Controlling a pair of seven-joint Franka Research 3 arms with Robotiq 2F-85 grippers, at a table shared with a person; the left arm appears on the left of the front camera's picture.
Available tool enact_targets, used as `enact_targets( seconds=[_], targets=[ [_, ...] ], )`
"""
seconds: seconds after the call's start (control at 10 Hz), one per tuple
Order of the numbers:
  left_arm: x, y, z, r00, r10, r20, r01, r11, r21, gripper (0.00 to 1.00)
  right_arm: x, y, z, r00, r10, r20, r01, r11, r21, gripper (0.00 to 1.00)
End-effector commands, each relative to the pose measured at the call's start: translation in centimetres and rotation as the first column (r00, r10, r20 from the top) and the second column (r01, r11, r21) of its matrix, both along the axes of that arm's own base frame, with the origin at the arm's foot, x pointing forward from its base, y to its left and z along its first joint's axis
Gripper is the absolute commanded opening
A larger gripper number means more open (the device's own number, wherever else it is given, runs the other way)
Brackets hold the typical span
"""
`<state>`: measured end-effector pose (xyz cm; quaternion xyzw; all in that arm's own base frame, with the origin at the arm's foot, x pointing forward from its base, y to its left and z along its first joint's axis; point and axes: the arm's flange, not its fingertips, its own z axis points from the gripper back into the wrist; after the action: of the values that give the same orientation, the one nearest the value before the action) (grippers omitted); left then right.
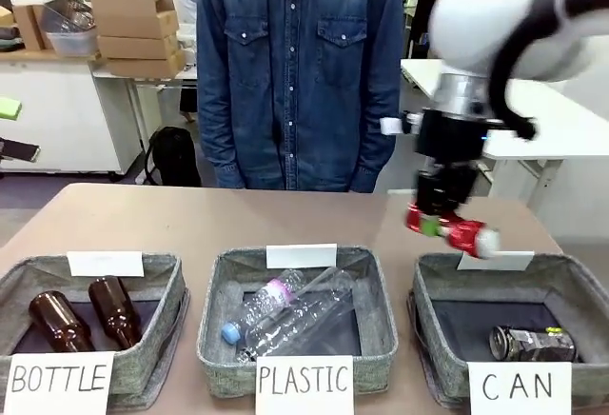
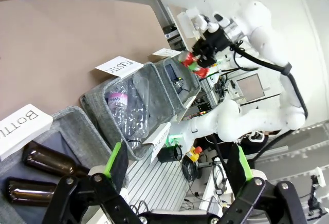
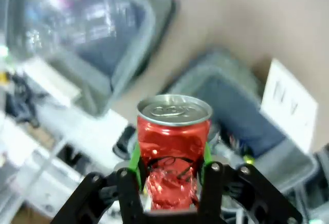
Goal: Sort the can waste into the basket.
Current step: Pick up the can waste from the table and place it in the right Fabric basket.
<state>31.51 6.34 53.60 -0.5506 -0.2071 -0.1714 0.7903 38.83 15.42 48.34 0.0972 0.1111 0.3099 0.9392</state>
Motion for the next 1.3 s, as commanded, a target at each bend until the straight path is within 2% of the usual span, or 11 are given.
enact_targets(
  seconds=[0.0, 0.2, 0.6, 0.7, 0.8, 1.2],
  targets=[
    [-0.1, 0.1, 0.1, 1.0, -0.011, 0.011, 0.011, 1.0, -0.004, 1.0, -2.3, -4.0, 0.0, 0.999, -0.011, -0.043, 0.01, 1.0, -0.001, 0.0],
    [-0.1, 0.1, 0.1, 1.0, -0.011, 0.011, 0.011, 1.0, -0.004, 1.0, -4.1, -6.9, -0.3, 0.997, -0.073, -0.001, 0.073, 0.993, 0.089, 0.0],
    [-0.1, 0.1, 0.1, 1.0, -0.011, 0.011, 0.011, 1.0, -0.004, 1.0, -3.5, -7.5, -0.8, 0.996, -0.092, 0.019, 0.088, 0.987, 0.132, 0.0],
    [-0.1, 0.1, 0.1, 1.0, -0.011, 0.011, 0.011, 1.0, -0.004, 1.0, -3.9, -7.6, -1.2, 0.995, -0.096, 0.027, 0.091, 0.987, 0.13, 0.91],
    [-0.1, 0.1, 0.1, 1.0, -0.011, 0.011, 0.011, 1.0, -0.004, 1.0, -3.8, -7.5, -1.1, 0.995, -0.095, 0.034, 0.09, 0.988, 0.127, 1.0],
    [-0.1, 0.1, 0.1, 1.0, -0.011, 0.011, 0.011, 1.0, -0.004, 1.0, -3.3, -7.6, -1.2, 0.996, -0.088, 0.031, 0.082, 0.982, 0.169, 1.0]
  ],
)
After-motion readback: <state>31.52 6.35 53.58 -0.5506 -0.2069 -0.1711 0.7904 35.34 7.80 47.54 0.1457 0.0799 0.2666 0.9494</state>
